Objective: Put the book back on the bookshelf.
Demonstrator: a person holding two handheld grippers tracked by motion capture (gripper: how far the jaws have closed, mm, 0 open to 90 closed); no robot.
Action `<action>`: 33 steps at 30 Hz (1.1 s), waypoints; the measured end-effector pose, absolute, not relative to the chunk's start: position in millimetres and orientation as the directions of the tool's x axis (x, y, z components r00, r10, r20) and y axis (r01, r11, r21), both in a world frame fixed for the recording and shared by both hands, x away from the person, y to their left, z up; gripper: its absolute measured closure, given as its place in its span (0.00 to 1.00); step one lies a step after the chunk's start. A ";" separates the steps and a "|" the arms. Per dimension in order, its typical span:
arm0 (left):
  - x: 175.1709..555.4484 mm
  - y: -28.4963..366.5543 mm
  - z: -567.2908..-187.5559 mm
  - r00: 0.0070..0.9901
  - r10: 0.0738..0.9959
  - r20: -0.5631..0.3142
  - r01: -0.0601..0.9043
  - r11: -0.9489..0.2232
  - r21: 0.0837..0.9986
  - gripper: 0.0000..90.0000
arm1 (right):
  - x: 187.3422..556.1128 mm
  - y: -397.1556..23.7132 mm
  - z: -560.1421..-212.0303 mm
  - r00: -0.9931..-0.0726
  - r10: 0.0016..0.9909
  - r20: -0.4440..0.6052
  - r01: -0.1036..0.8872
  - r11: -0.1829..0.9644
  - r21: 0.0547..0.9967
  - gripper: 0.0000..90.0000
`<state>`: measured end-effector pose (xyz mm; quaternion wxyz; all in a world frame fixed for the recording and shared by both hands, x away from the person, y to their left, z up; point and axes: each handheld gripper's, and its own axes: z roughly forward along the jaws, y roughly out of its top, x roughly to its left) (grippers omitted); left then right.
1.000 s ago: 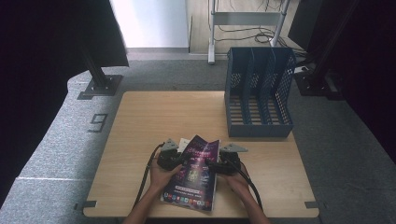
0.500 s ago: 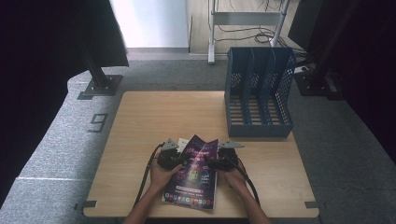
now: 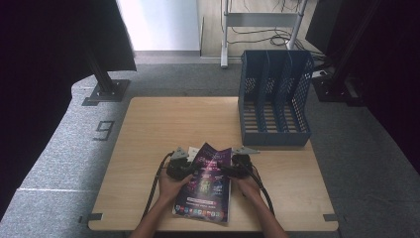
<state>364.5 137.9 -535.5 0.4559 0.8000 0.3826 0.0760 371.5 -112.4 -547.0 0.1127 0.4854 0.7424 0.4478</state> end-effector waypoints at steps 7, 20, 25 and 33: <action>364.3 138.8 -535.2 0.695 0.680 -0.234 0.544 -0.283 0.790 0.95 | 375.8 -115.1 -549.8 -0.505 0.815 0.285 0.630 0.122 0.767 0.48; 363.8 139.5 -533.9 0.697 0.678 -0.235 0.539 -0.278 0.795 0.95 | 375.4 -117.9 -549.2 -0.514 0.817 0.263 0.627 0.148 0.765 0.64; 363.1 140.3 -532.3 0.699 0.676 -0.233 0.533 -0.276 0.800 0.95 | 374.2 -119.9 -546.5 -0.514 0.813 0.275 0.624 0.134 0.770 0.69; 361.4 143.1 -526.7 0.705 0.668 -0.237 0.521 -0.261 0.813 0.94 | 370.5 -123.1 -539.7 -0.523 0.803 0.286 0.606 0.114 0.788 0.73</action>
